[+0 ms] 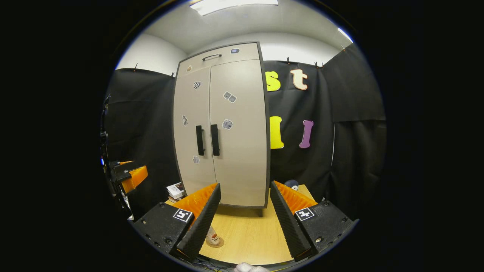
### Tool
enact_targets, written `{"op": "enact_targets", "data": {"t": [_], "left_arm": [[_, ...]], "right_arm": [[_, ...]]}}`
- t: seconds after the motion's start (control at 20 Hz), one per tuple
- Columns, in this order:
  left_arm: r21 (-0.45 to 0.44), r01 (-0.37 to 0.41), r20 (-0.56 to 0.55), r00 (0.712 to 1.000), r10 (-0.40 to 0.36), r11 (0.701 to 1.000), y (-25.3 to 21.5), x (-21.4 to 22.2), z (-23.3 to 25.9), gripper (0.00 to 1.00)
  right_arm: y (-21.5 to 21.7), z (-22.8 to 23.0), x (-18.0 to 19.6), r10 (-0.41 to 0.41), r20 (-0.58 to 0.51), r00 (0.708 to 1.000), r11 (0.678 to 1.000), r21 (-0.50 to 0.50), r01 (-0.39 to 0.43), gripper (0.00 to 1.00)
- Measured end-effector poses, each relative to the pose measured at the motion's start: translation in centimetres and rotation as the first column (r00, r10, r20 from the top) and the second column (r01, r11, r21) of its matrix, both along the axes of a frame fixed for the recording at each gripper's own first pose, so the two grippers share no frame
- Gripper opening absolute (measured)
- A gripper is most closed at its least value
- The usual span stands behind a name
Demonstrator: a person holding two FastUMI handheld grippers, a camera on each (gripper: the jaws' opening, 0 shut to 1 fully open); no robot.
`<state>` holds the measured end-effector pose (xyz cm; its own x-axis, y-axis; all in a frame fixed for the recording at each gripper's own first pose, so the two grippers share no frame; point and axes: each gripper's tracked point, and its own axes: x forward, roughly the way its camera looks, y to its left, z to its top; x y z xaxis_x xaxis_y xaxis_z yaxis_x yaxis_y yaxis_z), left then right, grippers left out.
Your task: Grasp the bottle in the cabinet with the left hand and place it on the coaster, then close the right door with the right hand and the left door with the left hand.
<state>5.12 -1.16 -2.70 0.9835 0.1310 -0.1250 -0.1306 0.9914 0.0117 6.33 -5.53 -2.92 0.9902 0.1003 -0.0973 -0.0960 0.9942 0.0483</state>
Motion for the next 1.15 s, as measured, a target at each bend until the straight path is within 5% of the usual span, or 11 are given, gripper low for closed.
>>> {"op": "enact_targets", "data": {"t": [0.55, 1.15], "left_arm": [[0.001, -0.061, 0.019, 0.998, 0.061, 0.998, -0.4, -2.6, 1.6, 0.96], [0.013, -0.057, 0.035, 0.998, 0.056, 0.998, -0.7, -3.6, 2.9, 0.96]], "right_arm": [[0.8, 1.5, -0.9, 0.089, 0.009, 0.996, 0.996, -0.012, -0.089, 0.81], [0.8, 1.8, -1.5, 0.094, 0.013, 0.995, 0.996, -0.006, -0.094, 0.81]]}}
